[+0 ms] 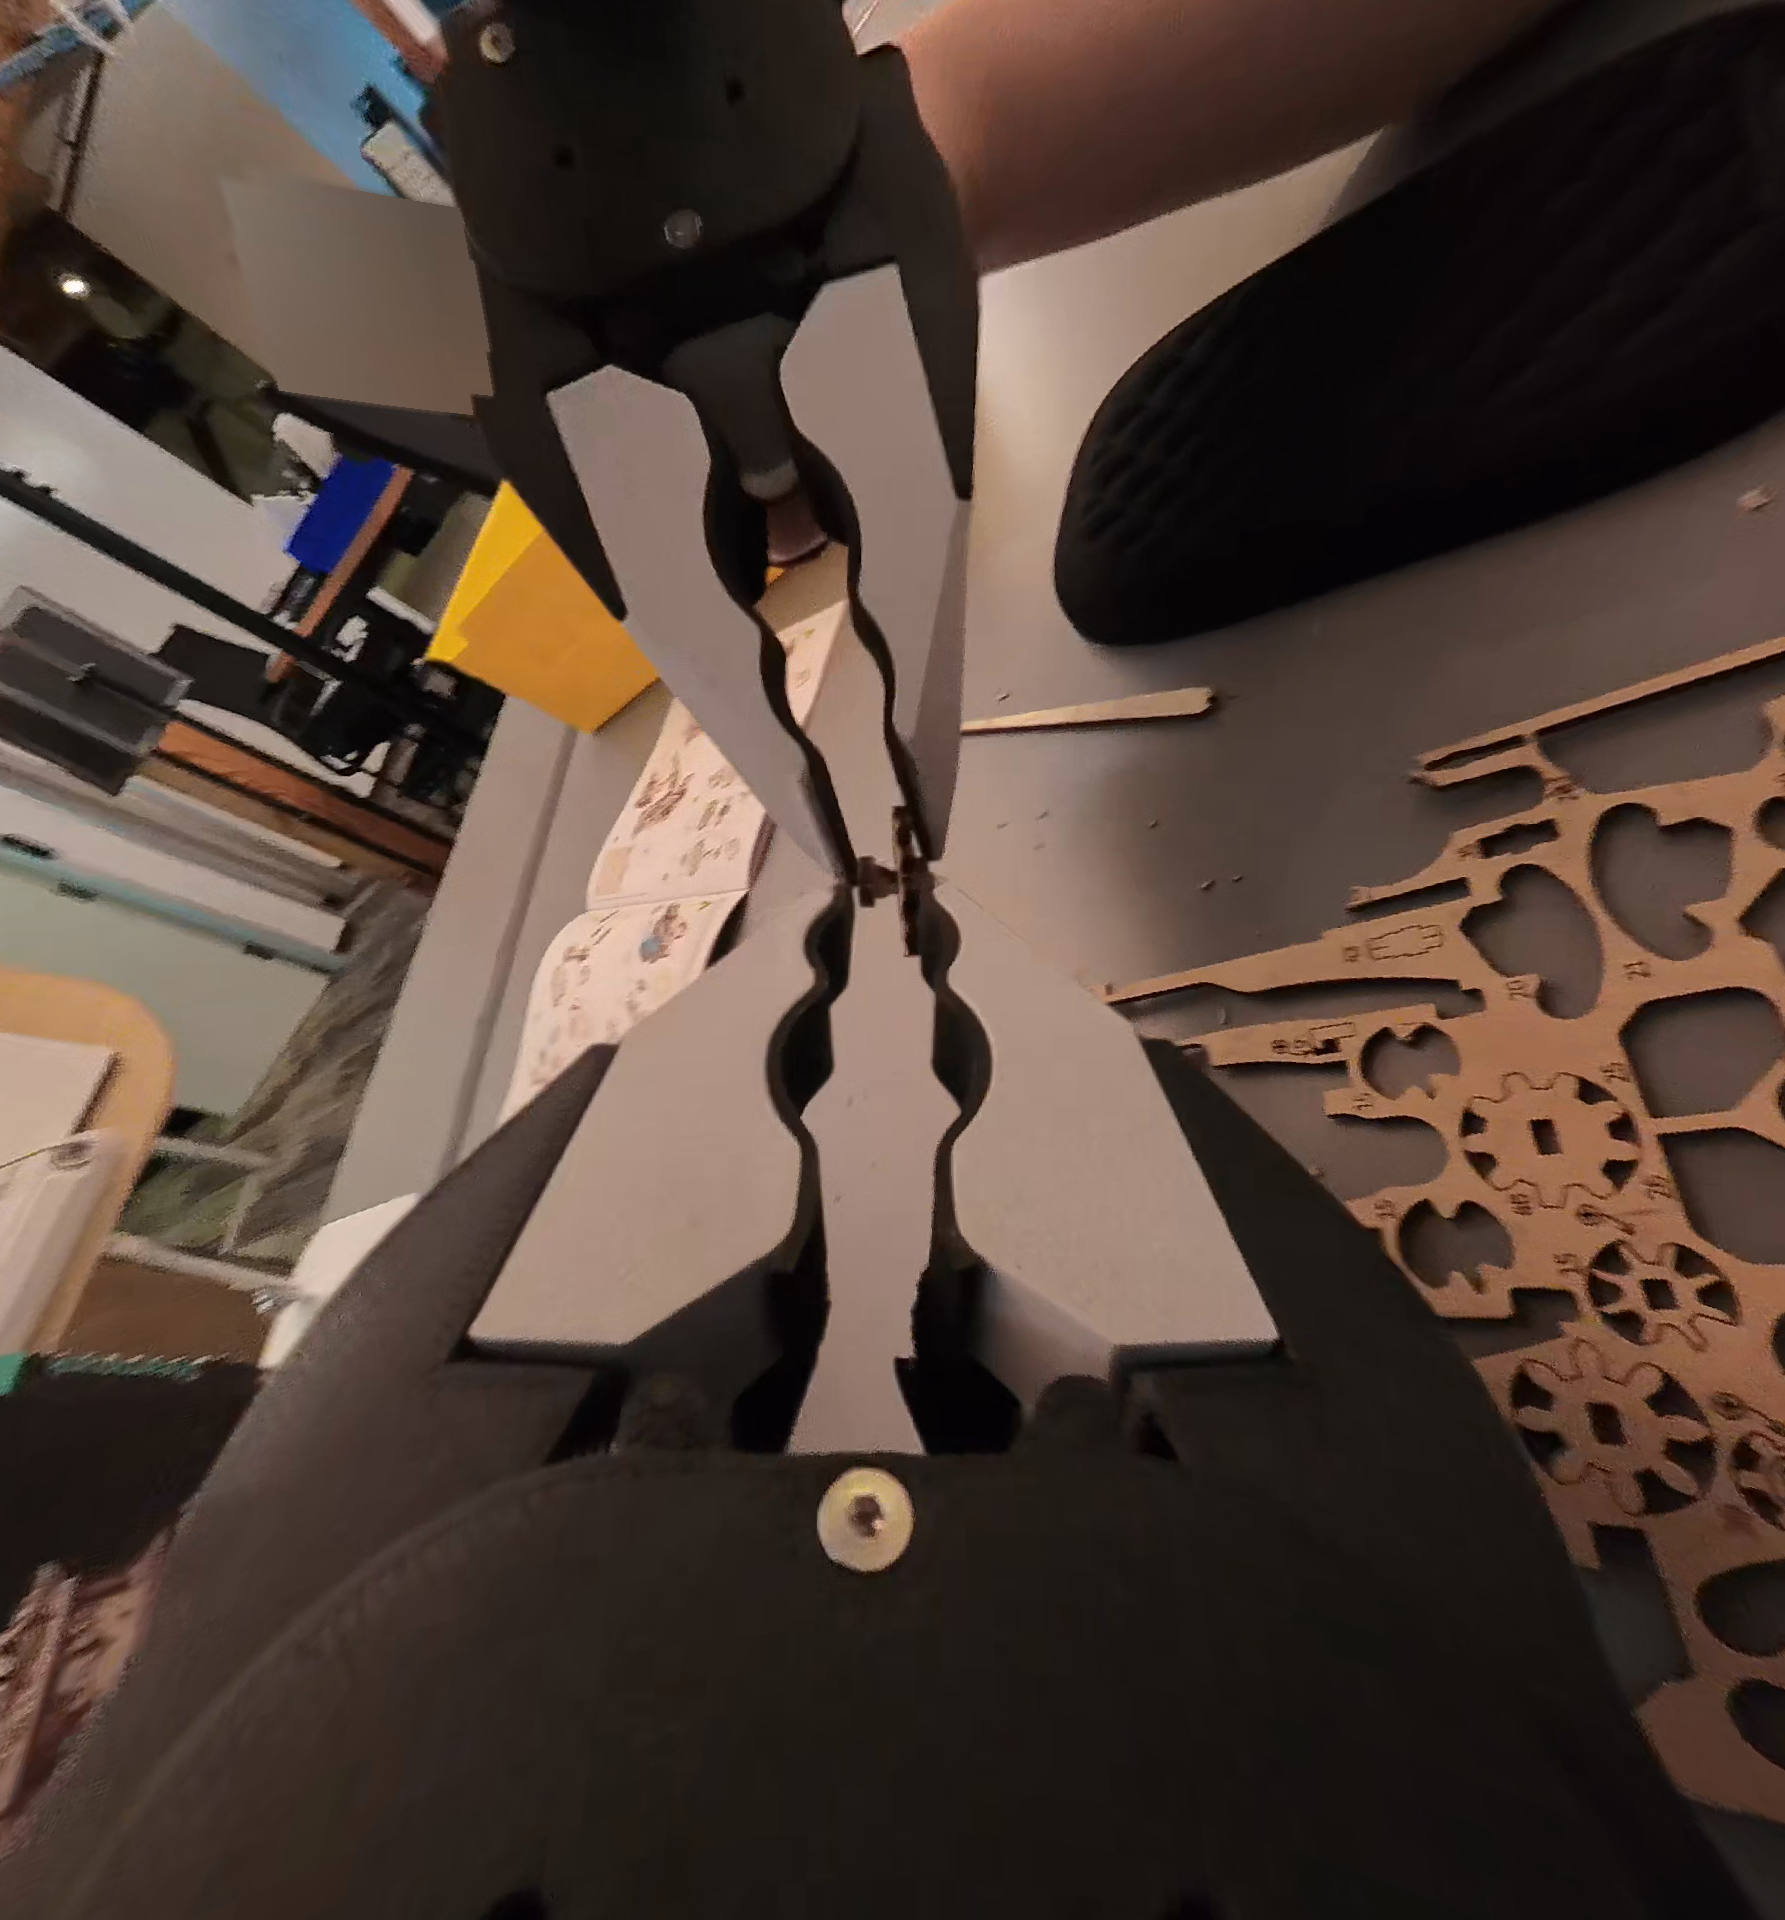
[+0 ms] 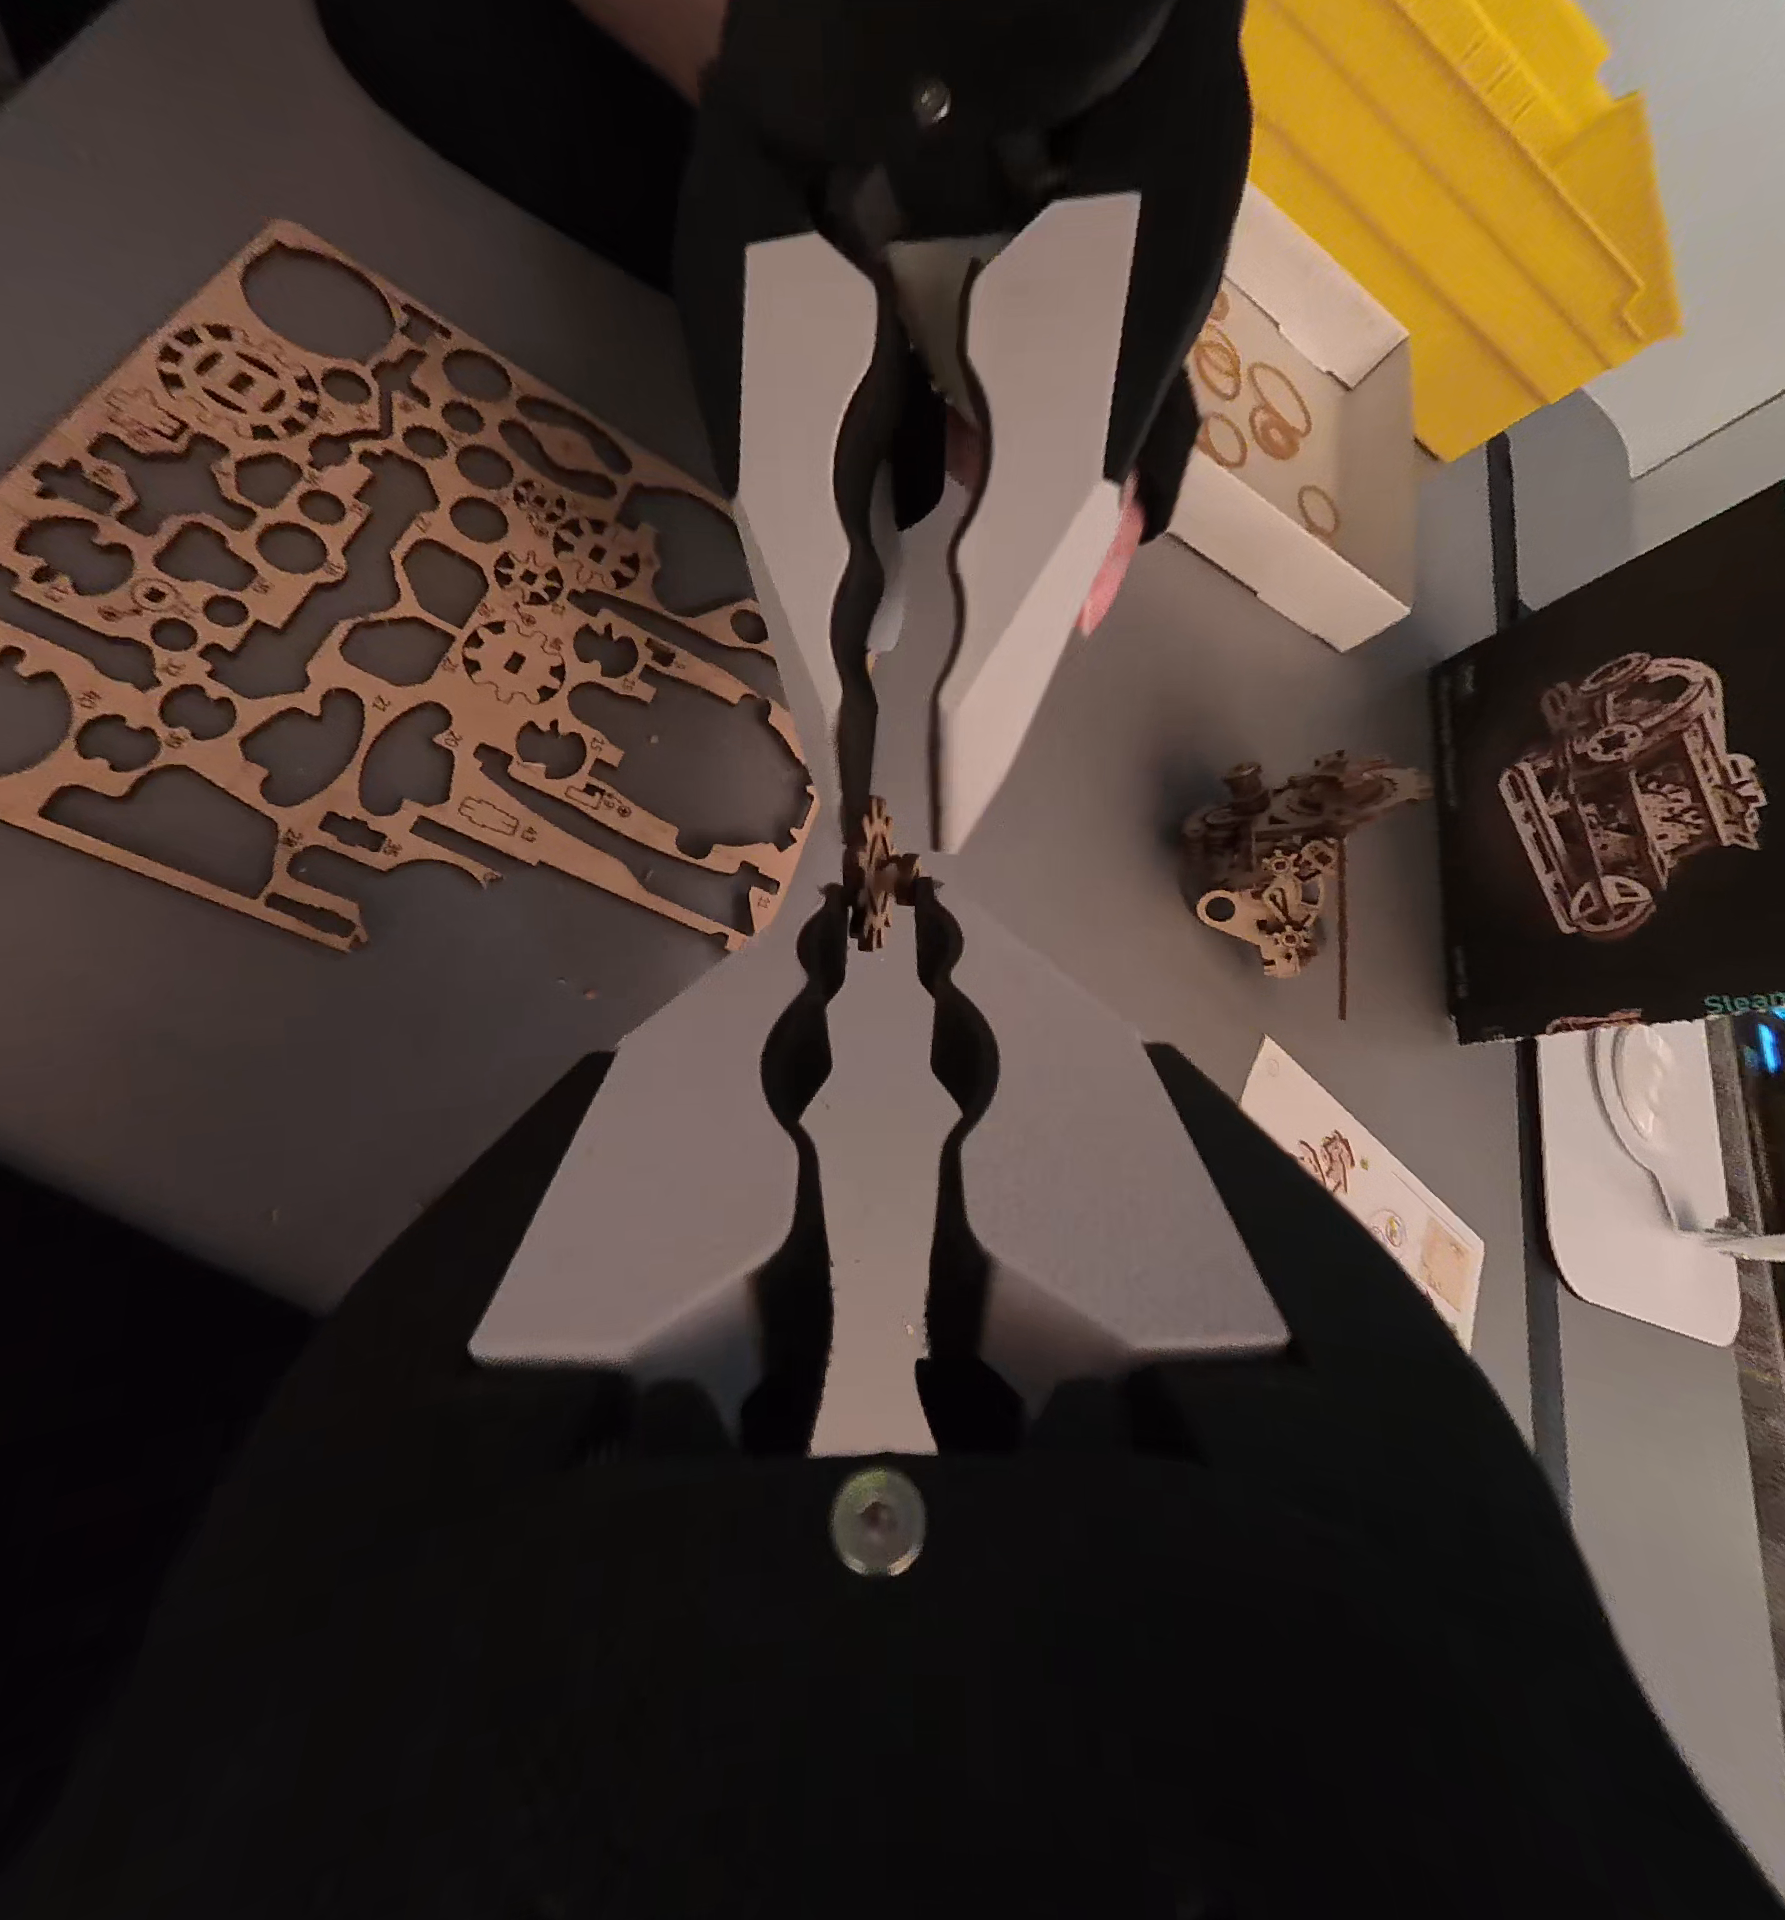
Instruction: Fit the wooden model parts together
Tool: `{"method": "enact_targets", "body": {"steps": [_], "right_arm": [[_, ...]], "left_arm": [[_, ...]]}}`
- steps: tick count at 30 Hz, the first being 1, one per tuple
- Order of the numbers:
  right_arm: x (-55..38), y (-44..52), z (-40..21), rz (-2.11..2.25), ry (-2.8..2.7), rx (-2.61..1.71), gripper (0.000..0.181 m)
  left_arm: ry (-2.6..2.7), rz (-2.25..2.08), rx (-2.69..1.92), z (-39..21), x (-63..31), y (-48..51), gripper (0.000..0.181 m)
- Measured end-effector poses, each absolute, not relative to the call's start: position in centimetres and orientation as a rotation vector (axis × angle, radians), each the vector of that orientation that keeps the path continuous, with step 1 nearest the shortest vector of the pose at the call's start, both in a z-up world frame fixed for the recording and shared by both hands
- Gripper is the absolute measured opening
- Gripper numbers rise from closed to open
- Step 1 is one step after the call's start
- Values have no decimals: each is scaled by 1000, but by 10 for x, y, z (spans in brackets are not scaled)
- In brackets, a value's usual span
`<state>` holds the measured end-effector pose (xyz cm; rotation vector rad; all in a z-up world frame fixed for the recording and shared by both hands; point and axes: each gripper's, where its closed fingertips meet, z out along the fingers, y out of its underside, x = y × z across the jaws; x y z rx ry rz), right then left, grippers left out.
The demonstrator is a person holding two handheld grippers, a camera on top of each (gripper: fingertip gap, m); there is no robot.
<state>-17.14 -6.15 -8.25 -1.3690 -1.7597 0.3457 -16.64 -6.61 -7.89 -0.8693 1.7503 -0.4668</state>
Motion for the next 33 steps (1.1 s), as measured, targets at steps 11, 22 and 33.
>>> {"method": "enact_targets", "body": {"steps": [11, 22, 33], "right_arm": [[-174, -73, -90, 464, -1797, -1367, 11], [-176, -74, -59, 660, -1630, -1244, 11], [-176, -83, -69, 691, -1701, -1207, 12]], "left_arm": [[1812, -586, -862, -87, -169, -79, 6], [1722, -619, -866, -76, -168, -74, 22], [1744, -653, -821, -73, -169, -85, 11]]}}
